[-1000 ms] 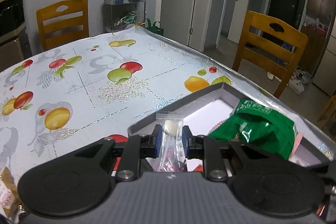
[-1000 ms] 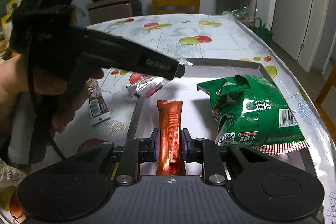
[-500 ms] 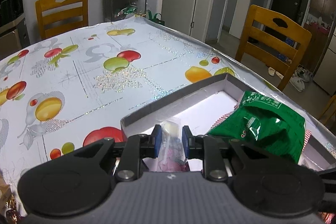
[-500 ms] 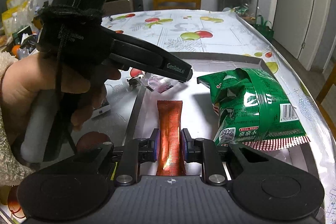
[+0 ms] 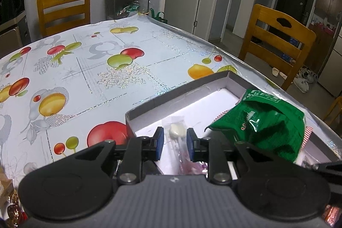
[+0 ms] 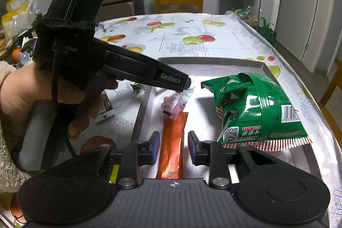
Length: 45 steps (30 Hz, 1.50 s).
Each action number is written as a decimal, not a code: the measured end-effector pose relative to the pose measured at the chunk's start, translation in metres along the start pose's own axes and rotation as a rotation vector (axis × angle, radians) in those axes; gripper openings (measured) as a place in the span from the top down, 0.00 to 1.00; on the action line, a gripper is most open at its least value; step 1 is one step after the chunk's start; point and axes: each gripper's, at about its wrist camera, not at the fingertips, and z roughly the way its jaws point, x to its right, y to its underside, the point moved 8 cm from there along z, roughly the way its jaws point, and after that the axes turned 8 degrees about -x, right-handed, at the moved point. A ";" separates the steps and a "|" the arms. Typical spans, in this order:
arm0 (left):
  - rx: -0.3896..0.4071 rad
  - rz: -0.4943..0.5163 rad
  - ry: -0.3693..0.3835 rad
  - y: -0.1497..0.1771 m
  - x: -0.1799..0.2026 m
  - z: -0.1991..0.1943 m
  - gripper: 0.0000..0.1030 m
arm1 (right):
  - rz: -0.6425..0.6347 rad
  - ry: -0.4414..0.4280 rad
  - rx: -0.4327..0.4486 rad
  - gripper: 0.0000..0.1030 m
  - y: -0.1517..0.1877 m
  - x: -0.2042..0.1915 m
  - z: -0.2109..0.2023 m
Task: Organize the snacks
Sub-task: 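Lower the clear bag into the box and open the left gripper while the right releases the orange packet, then move both grippers back over the wrapped cookie and brown tube on the table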
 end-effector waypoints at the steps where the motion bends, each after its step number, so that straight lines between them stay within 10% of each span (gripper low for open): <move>1: 0.003 0.003 0.001 0.000 0.001 -0.002 0.70 | -0.002 0.003 0.002 0.66 0.000 0.000 -0.001; 10: 0.058 0.040 -0.031 0.000 0.007 -0.025 0.24 | -0.001 0.010 0.018 0.54 -0.002 -0.003 -0.010; 45: 0.118 0.001 -0.027 0.031 -0.045 -0.102 0.14 | -0.028 0.024 0.059 0.23 -0.020 -0.052 -0.030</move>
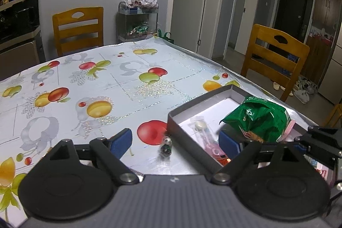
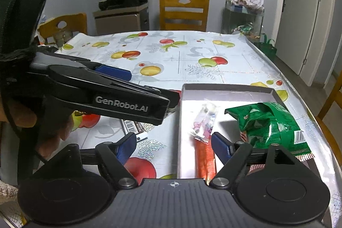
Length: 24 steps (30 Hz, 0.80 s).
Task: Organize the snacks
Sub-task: 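Move both grippers back over the wrapped cookie and brown tube on the table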
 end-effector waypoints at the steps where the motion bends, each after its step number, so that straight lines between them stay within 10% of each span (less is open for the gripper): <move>1: 0.002 -0.002 0.000 0.001 -0.002 -0.002 0.14 | -0.002 0.001 0.001 0.22 -0.001 -0.001 0.000; 18: 0.076 -0.147 -0.114 0.003 -0.108 -0.050 0.13 | -0.044 -0.060 0.107 0.22 -0.039 -0.037 -0.015; 24: 0.066 -0.137 -0.265 0.014 -0.151 -0.053 0.13 | -0.041 -0.105 0.070 0.22 -0.050 -0.051 0.004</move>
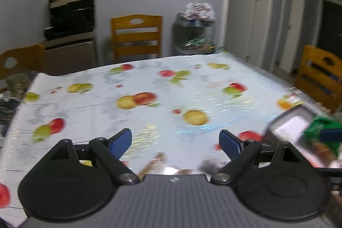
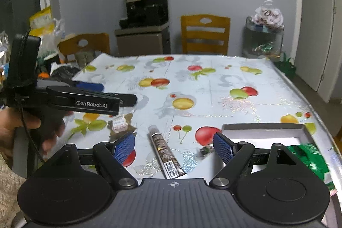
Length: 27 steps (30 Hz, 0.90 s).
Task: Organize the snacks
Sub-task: 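Move both grippers back over the wrapped cookie and brown tube on the table, then grasp the wrapped tan cookie with the left gripper while the right grasps the brown tube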
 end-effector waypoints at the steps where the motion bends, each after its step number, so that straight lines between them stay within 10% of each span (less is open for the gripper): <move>1: -0.003 -0.009 -0.017 0.002 -0.007 0.003 0.13 | -0.006 -0.007 -0.015 0.22 0.002 -0.003 0.006; 27: -0.125 -0.010 -0.020 0.050 -0.021 0.083 0.24 | -0.098 0.027 -0.165 0.38 0.017 -0.031 0.100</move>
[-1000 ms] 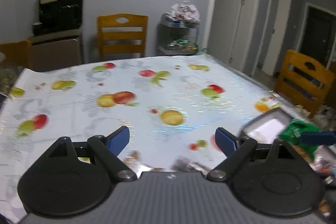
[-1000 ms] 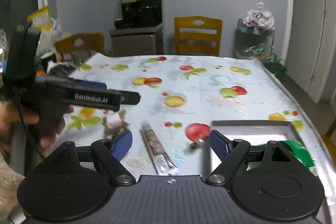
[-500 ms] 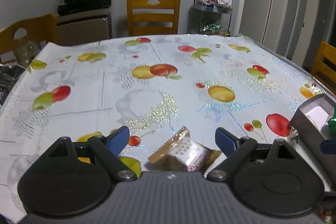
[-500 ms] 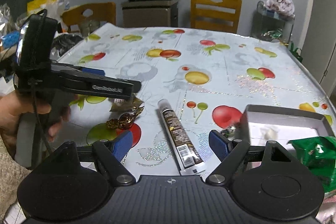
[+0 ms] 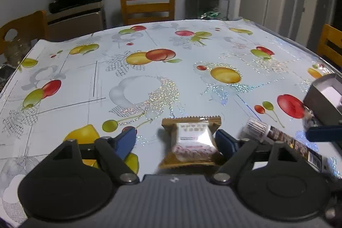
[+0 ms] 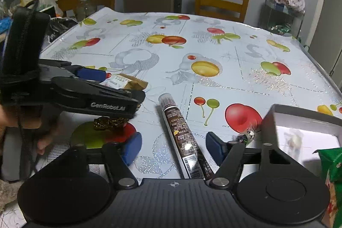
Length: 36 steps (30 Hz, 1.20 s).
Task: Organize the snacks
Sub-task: 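Grasp the wrapped tan cookie with the left gripper while the right grasps the brown tube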
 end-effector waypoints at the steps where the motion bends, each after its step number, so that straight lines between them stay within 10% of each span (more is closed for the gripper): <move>1: 0.001 0.004 0.011 0.001 0.000 -0.001 0.28 | 0.000 0.001 -0.001 0.39 0.000 0.000 0.001; 8: 0.003 0.009 0.056 0.002 -0.002 -0.006 0.52 | -0.016 0.020 -0.005 0.47 -0.001 -0.003 0.007; 16: 0.006 0.018 0.064 0.002 -0.001 -0.008 0.57 | -0.001 0.011 -0.011 0.73 0.001 -0.001 0.011; 36: 0.143 0.026 0.102 0.008 0.012 -0.082 0.64 | -0.005 -0.003 -0.024 0.74 0.067 -0.005 -0.050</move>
